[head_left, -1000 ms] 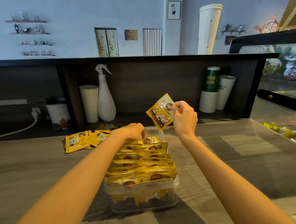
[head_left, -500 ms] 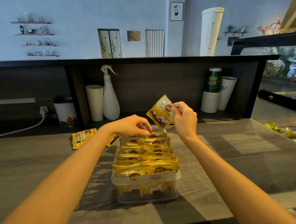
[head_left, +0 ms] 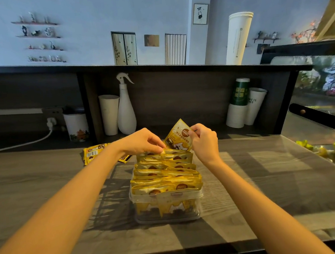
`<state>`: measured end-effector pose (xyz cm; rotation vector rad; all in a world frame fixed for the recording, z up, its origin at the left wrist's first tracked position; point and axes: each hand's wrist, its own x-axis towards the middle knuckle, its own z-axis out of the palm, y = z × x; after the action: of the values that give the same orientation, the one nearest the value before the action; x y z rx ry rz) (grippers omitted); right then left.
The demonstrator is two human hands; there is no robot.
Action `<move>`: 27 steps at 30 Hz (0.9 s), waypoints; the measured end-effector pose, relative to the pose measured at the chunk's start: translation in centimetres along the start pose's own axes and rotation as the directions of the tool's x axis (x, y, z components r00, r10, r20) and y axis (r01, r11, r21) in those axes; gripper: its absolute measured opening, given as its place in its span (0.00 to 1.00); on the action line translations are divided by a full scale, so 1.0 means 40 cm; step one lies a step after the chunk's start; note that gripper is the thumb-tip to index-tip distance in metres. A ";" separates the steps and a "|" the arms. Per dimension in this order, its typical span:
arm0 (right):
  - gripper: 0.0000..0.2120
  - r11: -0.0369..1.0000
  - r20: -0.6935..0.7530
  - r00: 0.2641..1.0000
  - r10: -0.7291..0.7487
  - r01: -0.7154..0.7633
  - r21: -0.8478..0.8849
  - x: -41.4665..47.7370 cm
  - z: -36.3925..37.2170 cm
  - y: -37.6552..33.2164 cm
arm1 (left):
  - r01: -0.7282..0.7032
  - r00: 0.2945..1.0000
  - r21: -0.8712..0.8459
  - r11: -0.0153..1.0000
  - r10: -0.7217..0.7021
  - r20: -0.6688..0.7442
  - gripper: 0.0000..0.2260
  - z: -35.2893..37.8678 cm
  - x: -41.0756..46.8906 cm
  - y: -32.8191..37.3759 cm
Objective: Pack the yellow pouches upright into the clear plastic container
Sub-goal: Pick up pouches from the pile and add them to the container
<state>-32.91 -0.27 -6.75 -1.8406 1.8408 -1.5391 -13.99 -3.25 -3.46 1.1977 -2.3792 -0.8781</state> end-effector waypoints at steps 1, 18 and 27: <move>0.09 1.000 -0.004 1.000 -0.001 0.001 -0.010 -0.002 -0.001 0.000 | -0.008 1.000 0.009 1.000 0.008 -0.004 0.10 0.003 0.001 0.003; 0.13 0.940 0.513 0.855 -0.070 0.228 -0.252 -0.007 -0.028 -0.033 | 0.001 1.000 -0.010 1.000 -0.001 -0.027 0.10 0.017 -0.010 0.009; 0.13 0.968 0.590 0.805 -0.064 0.193 -0.158 0.001 -0.039 -0.040 | -0.001 0.981 0.197 0.980 0.038 -0.188 0.06 -0.005 -0.035 0.029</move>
<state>-32.92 0.95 -4.88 -2.2401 1.6392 -0.6752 -13.76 -1.67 -2.56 1.2663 -2.3574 -0.5042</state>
